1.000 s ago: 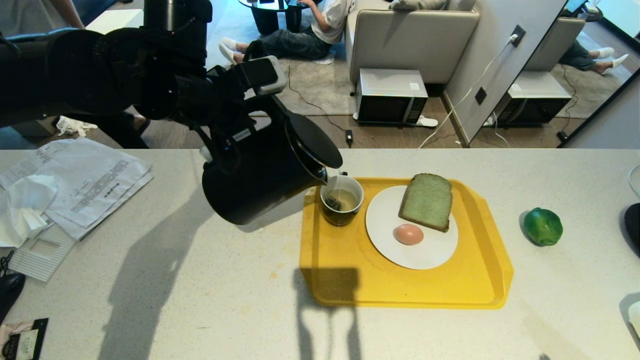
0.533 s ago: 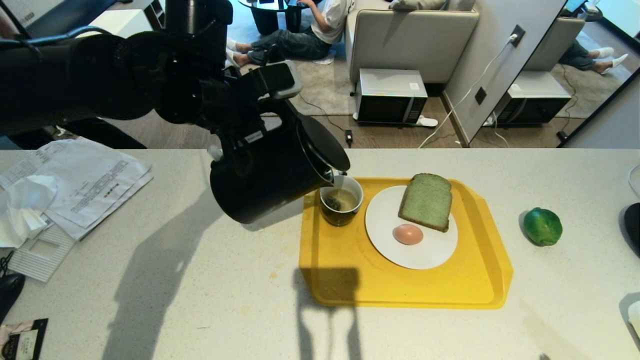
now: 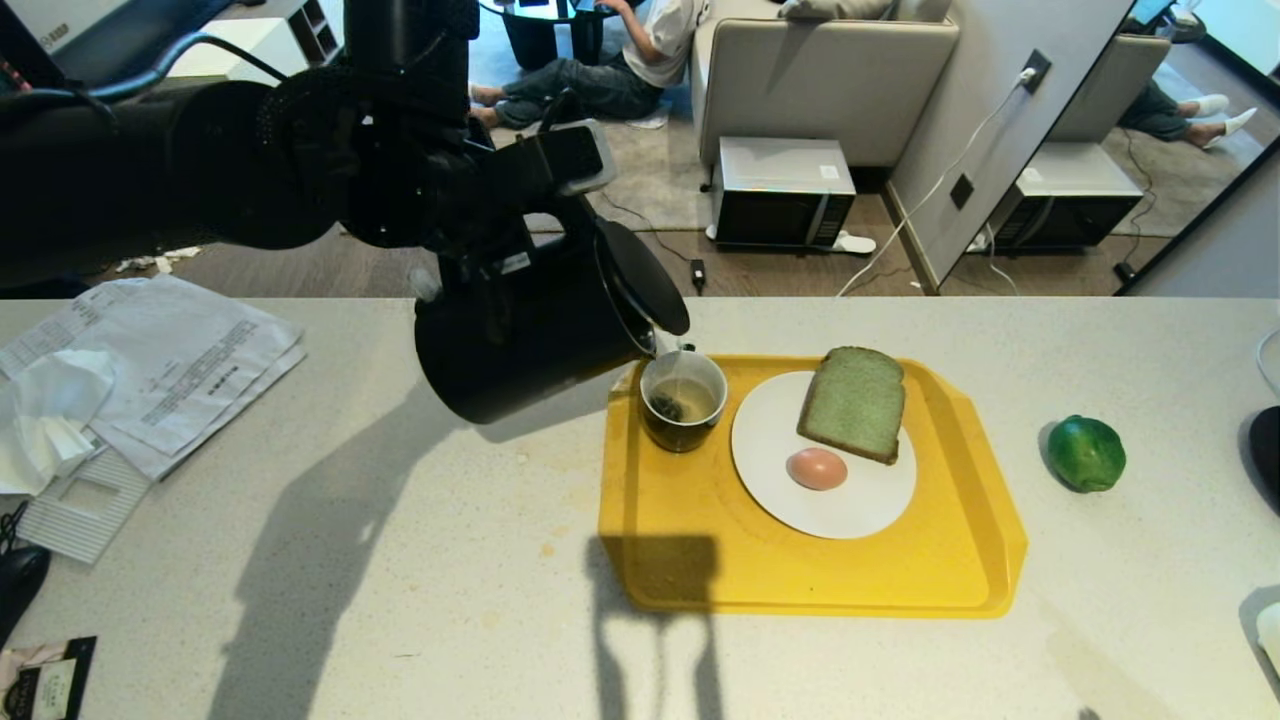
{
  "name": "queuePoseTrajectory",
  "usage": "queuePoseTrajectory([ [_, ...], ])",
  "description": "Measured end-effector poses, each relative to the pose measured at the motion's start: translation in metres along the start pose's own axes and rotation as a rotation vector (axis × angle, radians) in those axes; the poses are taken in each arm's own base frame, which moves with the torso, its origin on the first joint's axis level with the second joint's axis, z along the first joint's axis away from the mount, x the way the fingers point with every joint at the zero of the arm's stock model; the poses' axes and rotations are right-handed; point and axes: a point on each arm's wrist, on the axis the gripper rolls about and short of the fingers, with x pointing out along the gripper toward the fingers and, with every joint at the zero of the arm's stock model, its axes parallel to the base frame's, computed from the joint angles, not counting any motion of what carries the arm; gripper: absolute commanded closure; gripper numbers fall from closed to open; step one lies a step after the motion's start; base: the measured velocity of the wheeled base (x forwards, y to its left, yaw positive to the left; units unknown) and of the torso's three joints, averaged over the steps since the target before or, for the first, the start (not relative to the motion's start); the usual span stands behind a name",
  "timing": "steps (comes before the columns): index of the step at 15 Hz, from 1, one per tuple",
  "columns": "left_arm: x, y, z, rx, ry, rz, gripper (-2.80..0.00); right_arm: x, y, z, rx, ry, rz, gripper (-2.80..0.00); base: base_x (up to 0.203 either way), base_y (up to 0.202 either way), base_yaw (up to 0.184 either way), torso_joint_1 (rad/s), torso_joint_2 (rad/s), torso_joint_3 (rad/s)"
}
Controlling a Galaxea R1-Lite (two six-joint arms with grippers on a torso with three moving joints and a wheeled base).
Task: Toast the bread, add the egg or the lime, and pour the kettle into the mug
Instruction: Pour water into a cup
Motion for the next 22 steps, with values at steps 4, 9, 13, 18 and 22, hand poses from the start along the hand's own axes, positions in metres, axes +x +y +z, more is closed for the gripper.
queuePoseTrajectory([
  [4,0.001,-0.006,0.006,0.008,-0.004,-0.009,0.00,0.000,0.000,0.000,0.000,0.000,0.001,0.00,0.000,0.000,0.000,0.000,0.00,0.000],
  [9,0.001,-0.013,0.014,0.020,0.004,-0.005,0.00,0.000,0.000,0.000,0.000,0.000,0.001,0.00,0.000,0.000,0.000,0.000,0.00,0.000],
  [13,0.002,-0.015,0.014,0.041,0.007,-0.007,0.00,0.000,0.000,0.000,0.000,0.000,0.001,0.00,0.000,0.000,0.000,0.000,0.00,0.000],
  [18,0.003,-0.017,0.016,0.041,0.011,-0.001,0.00,0.000,0.000,0.000,0.000,0.000,0.001,0.00,0.000,0.000,0.000,0.000,0.00,0.000],
  [22,0.004,-0.017,0.018,0.035,0.007,0.010,0.00,0.000,0.000,0.000,0.000,0.000,0.001,0.00,0.000,0.000,0.000,0.000,0.00,0.000],
])
